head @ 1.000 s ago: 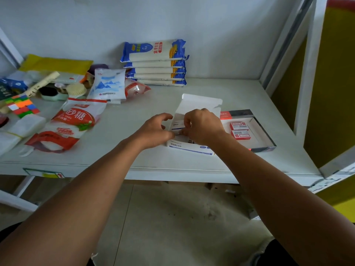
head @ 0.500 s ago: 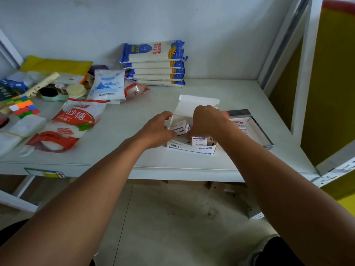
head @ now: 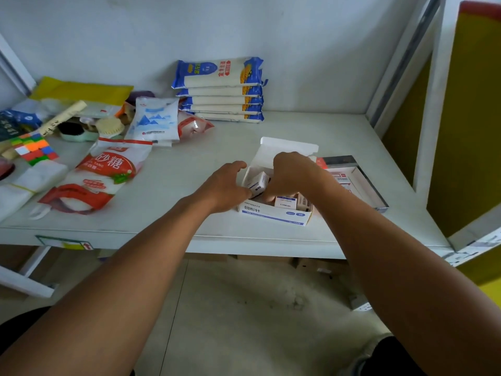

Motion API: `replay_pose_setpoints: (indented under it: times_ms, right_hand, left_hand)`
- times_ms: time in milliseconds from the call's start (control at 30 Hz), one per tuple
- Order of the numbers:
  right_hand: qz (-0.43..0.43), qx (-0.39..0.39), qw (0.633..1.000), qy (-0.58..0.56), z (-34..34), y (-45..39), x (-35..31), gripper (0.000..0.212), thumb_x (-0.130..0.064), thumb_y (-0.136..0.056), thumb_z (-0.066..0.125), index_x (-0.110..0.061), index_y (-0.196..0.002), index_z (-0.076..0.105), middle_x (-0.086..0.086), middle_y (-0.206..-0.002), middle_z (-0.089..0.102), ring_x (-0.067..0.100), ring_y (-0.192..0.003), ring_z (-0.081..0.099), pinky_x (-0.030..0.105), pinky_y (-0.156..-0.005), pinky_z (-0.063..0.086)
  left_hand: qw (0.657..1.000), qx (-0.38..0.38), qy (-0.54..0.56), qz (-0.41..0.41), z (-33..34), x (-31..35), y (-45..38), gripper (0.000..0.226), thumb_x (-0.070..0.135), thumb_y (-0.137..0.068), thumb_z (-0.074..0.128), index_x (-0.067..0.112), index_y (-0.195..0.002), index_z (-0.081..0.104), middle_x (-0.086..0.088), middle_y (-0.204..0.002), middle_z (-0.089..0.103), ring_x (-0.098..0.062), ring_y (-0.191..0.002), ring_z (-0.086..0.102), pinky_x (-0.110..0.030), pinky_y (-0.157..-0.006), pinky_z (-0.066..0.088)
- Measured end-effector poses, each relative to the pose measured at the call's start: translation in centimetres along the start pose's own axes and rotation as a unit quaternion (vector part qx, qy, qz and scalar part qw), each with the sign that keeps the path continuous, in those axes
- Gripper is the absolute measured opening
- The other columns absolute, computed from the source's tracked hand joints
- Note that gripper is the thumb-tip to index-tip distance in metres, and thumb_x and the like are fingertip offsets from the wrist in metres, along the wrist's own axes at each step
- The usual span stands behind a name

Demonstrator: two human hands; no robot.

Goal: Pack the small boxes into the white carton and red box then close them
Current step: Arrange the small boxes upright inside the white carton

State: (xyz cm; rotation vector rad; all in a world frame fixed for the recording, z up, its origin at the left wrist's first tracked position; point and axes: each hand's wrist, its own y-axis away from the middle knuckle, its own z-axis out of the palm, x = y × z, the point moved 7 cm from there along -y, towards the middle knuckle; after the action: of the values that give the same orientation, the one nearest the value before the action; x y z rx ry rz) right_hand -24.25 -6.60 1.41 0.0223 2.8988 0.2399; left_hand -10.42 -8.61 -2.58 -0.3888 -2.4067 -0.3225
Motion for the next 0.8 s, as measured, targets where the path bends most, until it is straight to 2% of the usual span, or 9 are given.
replay_pose_setpoints:
  times_ms: [100,233,333,400,467,600,700,800]
  right_hand:
    - [-0.013,0.006,0.999,-0.040,-1.8,0.2,0.3,0.042,-0.031,-0.067,0.079,-0.010,-0.095,0.055,0.001,-0.079,0.062,0.013,-0.066,0.061,0.025,-0.055,0.046]
    - [-0.028,0.049,0.995,-0.079,-3.7,0.3,1.0,0.042,-0.033,-0.071,0.075,-0.013,-0.105,0.060,0.002,-0.095,0.062,0.013,-0.075,0.059,0.032,-0.069,0.050]
    - [-0.027,0.006,0.992,-0.120,-3.1,0.4,1.1,0.030,-0.030,-0.072,0.074,-0.014,-0.096,0.067,0.002,-0.090,0.070,0.013,-0.072,0.065,0.030,-0.073,0.053]
    - [-0.021,-0.018,0.985,-0.171,-2.2,0.7,1.2,0.021,-0.020,-0.071,0.074,-0.009,-0.088,0.068,0.007,-0.083,0.073,0.014,-0.067,0.069,0.027,-0.067,0.054]
    - [-0.036,-0.013,0.981,-0.190,-1.6,0.9,1.0,0.020,-0.013,-0.070,0.075,-0.004,-0.087,0.068,0.012,-0.087,0.071,0.015,-0.070,0.063,0.026,-0.064,0.050]
    - [-0.058,-0.011,0.973,-0.221,-0.4,1.0,0.8,0.022,-0.013,-0.071,0.080,-0.003,-0.081,0.064,0.016,-0.094,0.066,0.023,-0.081,0.060,0.035,-0.077,0.055]
    - [-0.080,-0.007,0.973,-0.215,0.1,0.6,0.6,0.026,-0.020,-0.067,0.085,-0.015,-0.070,0.060,0.007,-0.090,0.067,0.022,-0.083,0.062,0.031,-0.074,0.056]
    - [-0.090,-0.019,0.984,-0.155,1.1,0.4,0.3,0.025,-0.024,-0.067,0.085,-0.019,-0.069,0.060,-0.002,-0.080,0.063,0.018,-0.076,0.058,0.024,-0.066,0.050]
  left_hand:
    - [1.000,0.007,0.005,0.003,-0.2,0.2,0.1,0.069,0.021,-0.084,0.062,0.028,-0.146,0.031,0.000,-0.150,0.039,-0.024,-0.127,0.048,-0.037,-0.092,0.049]
    - [0.999,0.003,0.033,0.007,-0.2,0.5,0.1,0.065,0.016,-0.083,0.060,0.027,-0.142,0.034,0.000,-0.143,0.046,-0.024,-0.116,0.056,-0.029,-0.075,0.049]
    - [0.998,0.005,0.058,-0.005,-0.3,0.3,0.1,0.060,0.021,-0.088,0.056,0.027,-0.143,0.034,0.001,-0.146,0.043,-0.023,-0.117,0.055,-0.032,-0.082,0.048]
    - [0.997,0.018,0.071,-0.010,-0.6,0.2,0.0,0.055,0.028,-0.091,0.053,0.027,-0.144,0.035,0.002,-0.149,0.041,-0.022,-0.124,0.050,-0.031,-0.088,0.041]
    - [0.997,0.031,0.068,-0.006,-1.0,0.3,0.1,0.051,0.034,-0.094,0.050,0.025,-0.143,0.039,0.002,-0.148,0.042,-0.021,-0.126,0.047,-0.030,-0.091,0.038]
    - [0.998,0.047,0.042,0.007,-1.4,0.4,0.1,0.041,0.037,-0.097,0.043,0.023,-0.134,0.050,0.001,-0.141,0.051,-0.019,-0.121,0.050,-0.029,-0.088,0.038]
    - [0.997,0.060,0.039,0.017,-1.5,0.2,-0.1,0.031,0.033,-0.097,0.040,0.022,-0.118,0.061,0.002,-0.126,0.061,-0.016,-0.106,0.054,-0.028,-0.082,0.039]
    - [0.997,0.068,0.039,0.021,-1.6,-0.2,-0.3,0.030,0.032,-0.097,0.041,0.021,-0.111,0.064,0.002,-0.119,0.064,-0.016,-0.102,0.056,-0.029,-0.084,0.040]
